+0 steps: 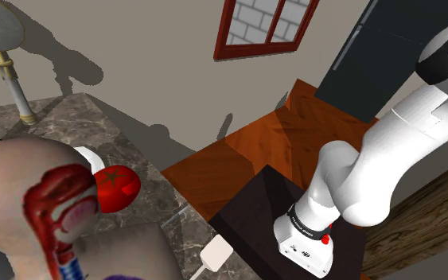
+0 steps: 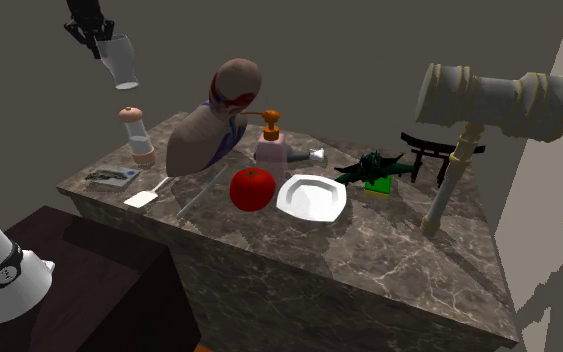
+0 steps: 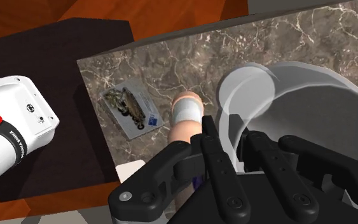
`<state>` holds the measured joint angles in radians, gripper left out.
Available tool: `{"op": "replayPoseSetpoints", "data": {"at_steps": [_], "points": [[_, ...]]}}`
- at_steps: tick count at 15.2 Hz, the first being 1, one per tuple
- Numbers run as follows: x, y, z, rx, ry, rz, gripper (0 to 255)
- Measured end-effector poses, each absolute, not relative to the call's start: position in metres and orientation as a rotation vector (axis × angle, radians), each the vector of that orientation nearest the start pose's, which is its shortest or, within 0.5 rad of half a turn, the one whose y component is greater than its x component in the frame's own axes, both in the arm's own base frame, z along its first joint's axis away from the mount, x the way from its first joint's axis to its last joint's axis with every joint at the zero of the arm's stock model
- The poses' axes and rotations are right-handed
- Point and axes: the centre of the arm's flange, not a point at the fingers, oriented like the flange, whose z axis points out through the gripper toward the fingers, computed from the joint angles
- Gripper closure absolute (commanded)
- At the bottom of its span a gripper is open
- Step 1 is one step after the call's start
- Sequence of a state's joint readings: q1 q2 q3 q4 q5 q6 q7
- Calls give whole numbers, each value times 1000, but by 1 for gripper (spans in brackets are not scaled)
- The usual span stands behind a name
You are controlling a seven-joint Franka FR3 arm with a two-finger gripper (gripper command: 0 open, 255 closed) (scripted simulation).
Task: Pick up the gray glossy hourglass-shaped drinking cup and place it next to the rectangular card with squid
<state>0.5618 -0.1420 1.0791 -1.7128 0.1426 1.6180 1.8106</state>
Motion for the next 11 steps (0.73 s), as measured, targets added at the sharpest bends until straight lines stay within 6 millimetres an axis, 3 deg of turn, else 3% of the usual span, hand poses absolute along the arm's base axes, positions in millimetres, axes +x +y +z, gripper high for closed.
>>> {"op": "replayPoseSetpoints", "data": {"at_steps": [3,11], "points": [[-92,534,586,-3156,295,21,255],[-93,534,544,-3156,296,21,255]]}}
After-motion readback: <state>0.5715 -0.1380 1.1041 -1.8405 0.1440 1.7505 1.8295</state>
